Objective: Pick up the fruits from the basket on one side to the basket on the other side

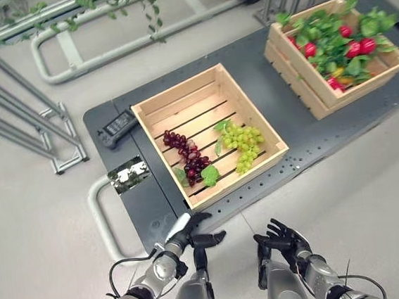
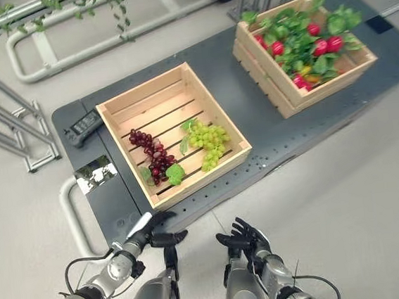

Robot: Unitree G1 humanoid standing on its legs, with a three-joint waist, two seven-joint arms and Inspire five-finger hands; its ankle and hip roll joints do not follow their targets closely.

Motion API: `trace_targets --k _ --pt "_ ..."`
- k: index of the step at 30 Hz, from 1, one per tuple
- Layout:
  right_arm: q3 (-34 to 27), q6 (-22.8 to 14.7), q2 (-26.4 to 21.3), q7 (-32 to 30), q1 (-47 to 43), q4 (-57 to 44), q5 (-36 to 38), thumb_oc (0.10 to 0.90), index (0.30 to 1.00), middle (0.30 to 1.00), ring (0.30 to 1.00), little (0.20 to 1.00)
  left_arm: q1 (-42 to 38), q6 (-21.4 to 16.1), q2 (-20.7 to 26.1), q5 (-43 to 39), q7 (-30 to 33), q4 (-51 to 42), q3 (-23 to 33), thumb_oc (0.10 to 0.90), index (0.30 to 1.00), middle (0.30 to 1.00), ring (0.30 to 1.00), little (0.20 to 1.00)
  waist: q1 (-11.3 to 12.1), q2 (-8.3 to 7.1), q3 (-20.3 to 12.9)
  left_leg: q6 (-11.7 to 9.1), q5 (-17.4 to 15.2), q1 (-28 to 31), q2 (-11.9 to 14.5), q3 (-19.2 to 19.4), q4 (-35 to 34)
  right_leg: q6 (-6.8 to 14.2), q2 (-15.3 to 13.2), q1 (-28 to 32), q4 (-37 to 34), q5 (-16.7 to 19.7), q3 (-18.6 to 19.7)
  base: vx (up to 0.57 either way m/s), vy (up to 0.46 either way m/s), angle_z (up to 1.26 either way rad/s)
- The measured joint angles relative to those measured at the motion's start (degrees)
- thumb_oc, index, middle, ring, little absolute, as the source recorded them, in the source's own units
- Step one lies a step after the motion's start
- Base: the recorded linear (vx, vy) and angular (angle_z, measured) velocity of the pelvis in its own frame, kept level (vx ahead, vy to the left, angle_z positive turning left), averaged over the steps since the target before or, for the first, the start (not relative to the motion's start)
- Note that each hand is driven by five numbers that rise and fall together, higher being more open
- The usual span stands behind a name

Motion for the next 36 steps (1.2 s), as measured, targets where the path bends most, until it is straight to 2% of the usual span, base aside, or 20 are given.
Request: trace_targets --k 2,6,7,9,12,15,18,25,29,30,33,35,36 --pt "-0.2 0.2 -1.3 -0.5 -0.6 -2.2 -0.2 0.800 0.900 0.900 0.900 0.900 3.9 -0.3 1.5 2.0 2.7 -7.5 0.5 0.800 0.900 0.900 0.900 0.900 0.5 1.79 1.0 -0.4 -0.2 0.5 1.5 0.1 -0.3 -0.9 1.7 1.8 -2.5 0.6 -1.1 0.07 -0.001 0.12" --pt "-0.4 0.4 -4.6 -1.1 -0.7 -3.1 -2.0 0.800 0.900 0.900 0.900 0.900 6.3 -0.6 4.7 4.4 3.0 -19.0 0.4 0.800 0.900 0.900 0.900 0.900 1.6 2.81 1.9 -0.5 -0.1 0.4 2.1 0.1 -0.6 -1.4 2.4 2.9 -4.3 1.0 -2.6 0.03 0.041 0.10" --pt "-0.7 0.6 -6.5 -2.0 -0.3 -3.0 -1.9 0.800 0.900 0.900 0.900 0.900 6.6 -0.9 8.0 4.2 2.7 -26.4 0.5 0.800 0.900 0.900 0.900 0.900 1.8 3.17 2.1 -1.0 0.2 0.5 2.1 0.1 -1.5 -1.4 2.5 3.2 -4.9 1.0 -3.1 0.05 0.058 0.16" --pt "-1.6 0.8 -7.6 -2.7 0.5 -3.2 -1.9 0.800 0.900 0.900 0.900 0.900 6.8 -1.0 11.9 -1.0 1.7 -36.5 2.4 0.800 0.900 0.900 0.900 0.900 2.0 3.18 2.6 -1.3 0.4 0.4 1.9 -0.2 -2.1 -1.3 2.4 3.1 -5.1 1.1 -3.2 0.03 0.039 0.13" --pt "-2.9 0.9 -7.3 -2.8 2.0 -2.6 -1.9 0.800 0.900 0.900 0.900 0.900 3.2 -3.4 11.0 -11.2 2.0 -45.9 11.1 0.800 0.900 0.900 0.900 0.900 3.2 3.21 3.0 -1.3 0.5 0.4 1.7 -0.7 -2.0 -1.1 2.2 3.4 -5.3 1.2 -3.4 0.01 0.018 0.07" --pt "-2.7 0.9 -5.9 -2.8 2.9 -2.6 -1.9 0.800 0.900 0.900 0.900 0.900 -3.8 -4.2 10.7 -18.5 3.6 -48.3 16.7 0.800 0.900 0.900 0.900 0.900 3.0 3.57 3.3 -1.4 0.5 0.0 1.7 -1.4 -1.8 -1.1 2.3 3.8 -5.7 1.2 -4.2 0.02 0.012 0.11" --pt "-2.5 0.9 -5.4 -2.8 3.0 -2.3 -1.9 0.800 0.900 0.900 0.900 0.900 -7.9 -5.0 10.7 -20.7 5.7 -48.3 19.4 0.800 0.900 0.900 0.900 0.900 2.5 3.90 3.5 -1.4 0.5 -0.3 1.7 -1.4 -1.9 -1.0 2.3 3.5 -5.9 1.2 -4.2 0.02 -0.002 0.02" --pt "-2.3 0.9 -5.4 -2.7 2.3 -2.6 -1.9 0.800 0.900 0.900 0.900 0.900 -11.2 -3.7 10.7 -22.6 6.2 -48.3 19.4 0.800 0.900 0.900 0.900 0.900 1.4 2.63 5.1 -1.4 0.5 -0.5 1.7 -1.3 -2.2 -1.0 2.6 3.6 -6.8 1.4 -4.3 0.03 -0.017 -0.01" --pt "-2.3 0.9 -5.5 -2.7 2.6 -2.4 -2.0 0.800 0.900 0.900 0.900 0.900 -11.1 -1.3 10.8 -17.3 9.9 -48.2 19.4 0.800 0.900 0.900 0.900 0.900 1.5 2.04 5.4 -1.5 0.5 1.5 1.7 -1.3 -2.8 -0.9 2.6 5.8 -7.8 1.6 -4.4 0.07 0.006 0.01" --pt "-2.3 0.9 -5.6 -2.7 2.5 -2.3 -2.0 0.800 0.900 0.900 0.900 0.900 -11.1 -0.8 11.4 -12.9 12.3 -48.2 19.4 0.800 0.900 0.900 0.900 0.900 1.5 2.04 5.4 -1.5 0.5 2.3 1.6 -1.2 -2.9 -0.9 2.6 6.5 -8.0 1.6 -4.3 0.06 0.044 -0.01" --pt "-2.3 0.9 -5.7 -2.5 2.5 -2.0 -2.5 0.800 0.900 0.900 0.900 0.900 -11.4 1.9 17.3 0.4 17.8 -48.1 18.6 0.800 0.900 0.900 0.900 0.900 1.3 2.00 5.4 -1.5 0.5 3.6 1.7 -1.1 -3.6 -0.9 2.7 7.5 -8.2 1.6 -4.2 0.05 0.053 -0.03" --pt "-2.5 1.0 -6.1 -2.4 2.5 -1.8 -4.3 0.800 0.900 0.900 0.900 0.900 -12.8 4.3 23.6 10.2 20.8 -47.6 17.0 0.800 0.900 0.900 0.900 0.900 1.1 2.00 5.4 -1.5 0.5 3.7 1.7 -0.9 -3.5 -0.8 2.6 7.5 -8.3 1.9 -3.9 0.02 0.055 -0.03" --pt "-2.5 1.1 -6.2 -2.2 2.5 -1.6 -4.3 0.800 0.900 0.900 0.900 0.900 -13.7 5.1 25.4 12.1 21.4 -47.1 15.7 0.800 0.900 0.900 0.900 0.900 1.1 2.01 5.4 -1.5 0.5 3.7 1.7 -0.8 -3.5 -0.8 2.6 7.5 -8.3 1.9 -3.9 0.02 0.076 -0.02"
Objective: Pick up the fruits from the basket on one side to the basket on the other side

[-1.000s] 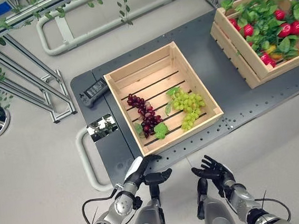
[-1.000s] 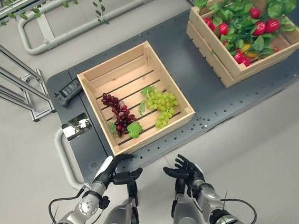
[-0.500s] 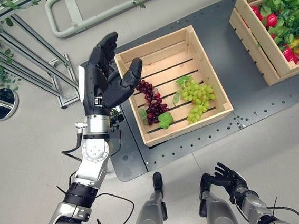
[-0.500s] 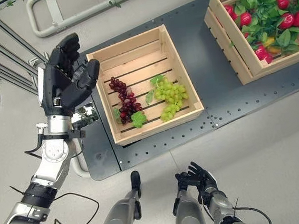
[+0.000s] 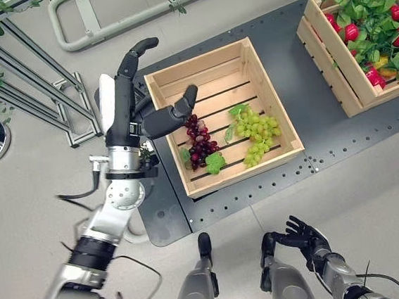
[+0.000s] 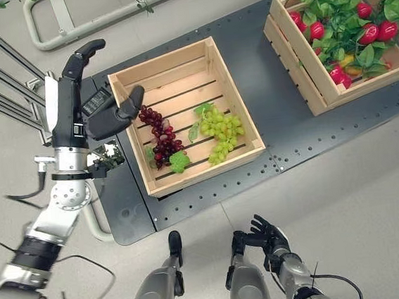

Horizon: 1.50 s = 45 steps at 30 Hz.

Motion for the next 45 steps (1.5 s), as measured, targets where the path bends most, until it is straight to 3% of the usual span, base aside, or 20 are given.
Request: trace_targets --k 2,5,9,14,21,32,41,45 --pt "0.0 0.7 -0.3 0.4 0.2 0.2 0.0 0.800 0.900 0.900 0.900 0.900 -3.2 2.3 5.0 6.2 1.0 1.5 -4.2 0.800 0.900 0.900 0.900 0.900 -0.1 0.01 0.0 0.0 0.0 0.1 -0.1 0.3 0.1 0.0 -0.1 0.0 0.0 0.1 0.2 0.00 0.091 -0.04" --pt "0.1 1.5 -1.0 1.5 -0.5 0.5 0.0 0.800 0.900 0.900 0.900 0.900 -12.5 7.4 12.8 15.7 0.9 6.6 -17.8 0.800 0.900 0.900 0.900 0.900 -1.4 0.05 0.0 0.0 0.0 -0.2 -0.3 1.2 0.1 0.1 -0.2 -0.7 0.1 0.4 1.1 -0.04 0.083 -0.13" --pt "1.5 2.2 -2.6 1.9 -2.3 0.7 -0.1 0.800 0.900 0.900 0.900 0.900 -22.8 10.5 14.4 22.7 -2.9 12.8 -31.4 0.800 0.900 0.900 0.900 0.900 -3.4 0.40 0.2 0.0 0.0 -2.0 -0.5 1.9 0.4 0.2 -0.4 -3.0 0.4 0.8 1.6 -0.07 0.073 -0.08" --pt "2.4 3.5 -5.0 2.0 -4.7 0.9 -0.1 0.800 0.900 0.900 0.900 0.900 -29.4 10.5 12.4 32.1 -8.7 14.0 -42.2 0.800 0.900 0.900 0.900 0.900 -5.6 1.73 1.1 0.1 0.1 -3.5 -0.6 2.7 0.5 0.2 -0.4 -5.1 1.1 0.8 2.4 -0.08 0.018 -0.06" --pt "2.6 3.6 -5.7 2.0 -9.5 1.3 0.2 0.800 0.900 0.900 0.900 0.900 -33.6 10.1 5.5 39.6 -12.7 20.5 -44.9 0.800 0.900 0.900 0.900 0.900 -7.1 1.46 2.9 0.0 0.0 -6.4 -0.4 2.7 2.2 -0.3 -0.2 -7.9 2.8 0.4 2.5 -0.07 -0.030 -0.01" --pt "4.8 3.7 -5.4 2.0 -12.6 1.1 0.7 0.800 0.900 0.900 0.900 0.900 -36.6 10.7 4.8 49.0 -21.4 27.0 -46.3 0.800 0.900 0.900 0.900 0.900 -7.2 0.74 3.4 0.1 0.2 -14.9 0.2 2.6 6.1 -1.3 -0.3 -17.8 9.4 -0.4 3.2 -0.02 -0.013 -0.01" --pt "6.7 3.9 -5.5 2.0 -12.6 0.3 2.6 0.800 0.900 0.900 0.900 0.900 -39.2 16.5 4.1 52.2 -25.9 26.5 -46.3 0.800 0.900 0.900 0.900 0.900 -6.9 0.52 3.5 0.1 1.0 -17.9 0.2 2.5 6.3 -1.5 -0.4 -21.7 11.3 -0.5 3.7 0.00 -0.001 0.00" --pt "6.8 3.9 -5.6 2.0 -12.7 -0.4 2.8 0.800 0.900 0.900 0.900 0.900 -41.6 17.1 4.1 54.4 -27.0 26.5 -46.3 0.800 0.900 0.900 0.900 0.900 -6.6 0.47 3.5 0.1 1.1 -19.5 0.2 1.9 7.0 -1.5 -0.4 -22.8 11.6 -0.5 3.5 0.01 0.012 0.03"
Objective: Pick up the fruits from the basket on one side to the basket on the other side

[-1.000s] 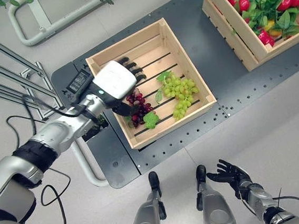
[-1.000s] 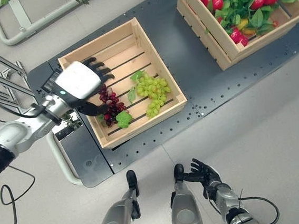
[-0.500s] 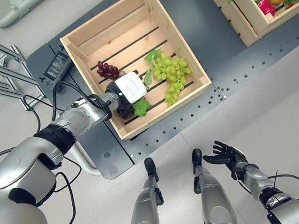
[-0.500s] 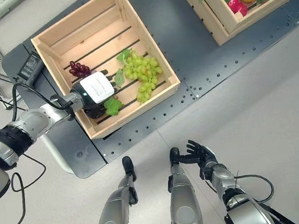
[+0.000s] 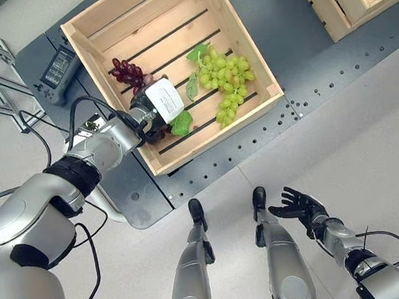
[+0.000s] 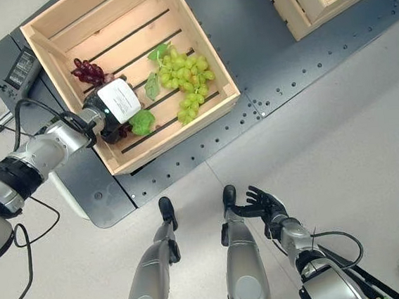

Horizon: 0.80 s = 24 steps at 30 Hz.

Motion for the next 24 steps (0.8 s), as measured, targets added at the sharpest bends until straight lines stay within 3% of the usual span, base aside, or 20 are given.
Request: trace_targets --k 7,10,17,24 --pt "0.1 -0.3 0.1 0.0 -1.0 -0.3 2.2 0.800 0.900 0.900 0.900 0.900 -1.6 0.1 0.0 3.9 2.4 0.0 0.0 0.800 0.900 0.900 0.900 0.900 1.0 -0.56 0.2 0.0 0.0 -2.2 0.0 -0.8 1.1 -0.3 -0.2 -2.1 1.7 -0.3 -0.4 0.01 0.006 0.03" --pt "0.1 -0.5 0.2 0.0 -1.2 -1.4 2.2 0.800 0.900 0.900 0.900 0.900 -1.7 0.3 0.7 6.6 4.0 0.0 0.0 0.800 0.900 0.900 0.900 0.900 1.1 -1.59 0.3 0.0 0.0 -3.2 0.0 -0.8 1.7 -0.4 -0.3 -2.9 2.2 -0.3 -0.3 0.00 0.000 0.00" --pt "0.1 -0.8 0.2 0.0 -1.4 -1.1 2.1 0.800 0.900 0.900 0.900 0.900 -1.9 0.4 2.3 6.0 5.6 -0.2 0.0 0.800 0.900 0.900 0.900 0.900 1.1 -2.13 0.5 0.0 0.0 -4.2 0.0 -0.9 2.6 -0.6 -0.4 -4.1 3.1 -0.5 -0.2 0.01 0.007 0.00" --pt "0.1 -0.8 0.3 0.2 -1.4 -1.3 2.1 0.800 0.900 0.900 0.900 0.900 -3.3 0.4 2.6 5.5 2.6 -0.6 0.0 0.800 0.900 0.900 0.900 0.900 1.2 -2.21 0.6 0.0 0.0 -5.2 0.0 -0.9 2.9 -0.7 -0.5 -5.3 3.8 -0.5 -0.1 0.00 0.000 0.00"
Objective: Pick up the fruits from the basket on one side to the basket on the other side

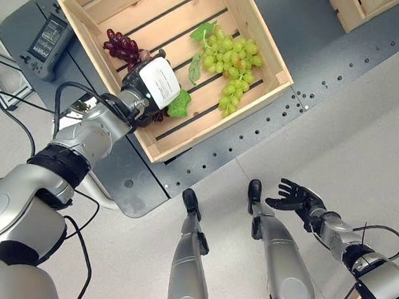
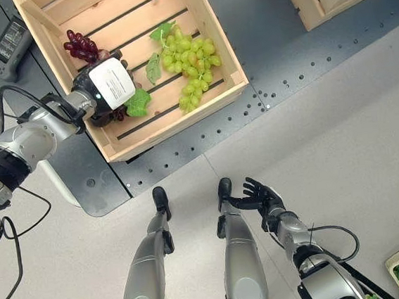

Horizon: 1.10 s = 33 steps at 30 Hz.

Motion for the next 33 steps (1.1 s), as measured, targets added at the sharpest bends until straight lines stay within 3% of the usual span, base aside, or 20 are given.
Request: trace_targets --k 8,9,10,12,25,33 --pt "0.0 0.0 -0.1 0.4 -0.2 -0.4 0.1 0.800 0.900 0.900 0.900 0.900 -1.4 3.6 -0.4 0.0 -12.5 -2.4 -0.2 0.800 0.900 0.900 0.900 0.900 -0.2 0.00 0.0 0.0 0.0 -0.7 0.1 -0.1 0.3 -0.1 0.0 -0.7 0.2 0.0 0.0 0.00 0.000 0.00" --pt "0.0 0.0 -0.1 0.4 -0.2 -0.7 0.1 0.800 0.900 0.900 0.900 0.900 -1.9 4.2 -0.6 0.0 -14.0 -2.4 -0.2 0.778 0.867 0.867 0.867 0.867 -0.4 -0.01 0.0 0.0 0.0 -1.2 0.1 -0.2 0.5 -0.1 0.1 -1.1 0.4 -0.1 -0.1 0.00 0.000 0.00" --pt "0.0 0.0 -0.2 0.4 -0.1 -0.9 0.2 0.800 0.900 0.900 0.900 0.900 -2.1 4.8 -0.9 0.0 -15.2 -2.4 -0.2 0.588 0.582 0.582 0.582 0.582 -0.4 -0.01 0.0 0.0 0.0 -1.6 0.1 -0.2 0.7 -0.2 0.1 -1.6 0.7 -0.1 -0.1 -0.03 -0.009 0.02" --pt "0.0 0.0 -0.2 0.4 -0.3 -1.0 0.3 0.800 0.900 0.900 0.900 0.900 -2.4 5.6 -1.1 0.0 -16.2 -2.4 -0.2 0.400 0.300 0.300 0.300 0.300 -0.3 -0.02 0.0 0.0 0.0 -2.4 0.2 -0.2 1.0 -0.3 0.1 -2.4 1.1 -0.2 0.0 0.00 0.000 0.00" --pt "0.0 -1.5 -0.4 0.4 -0.6 -2.6 4.5 0.800 0.900 0.900 0.900 0.900 -5.0 5.1 -1.5 -2.3 -16.9 1.2 -0.3 0.400 0.300 0.300 0.300 0.300 -1.1 -0.18 0.0 0.0 0.0 -6.3 0.2 -0.1 3.0 -0.4 -0.1 -6.4 3.0 -0.2 0.6 -0.03 0.011 0.00" --pt "0.0 -4.0 -0.2 1.2 -0.7 -6.0 4.8 0.800 0.900 0.900 0.900 0.900 -4.3 2.5 -1.4 -5.8 -6.5 4.7 -0.3 0.400 0.300 0.300 0.300 0.300 -0.6 -0.31 0.0 0.0 0.0 -4.9 0.2 -0.1 3.6 -0.4 -0.2 -4.8 3.3 -0.2 0.6 0.00 0.001 0.00"
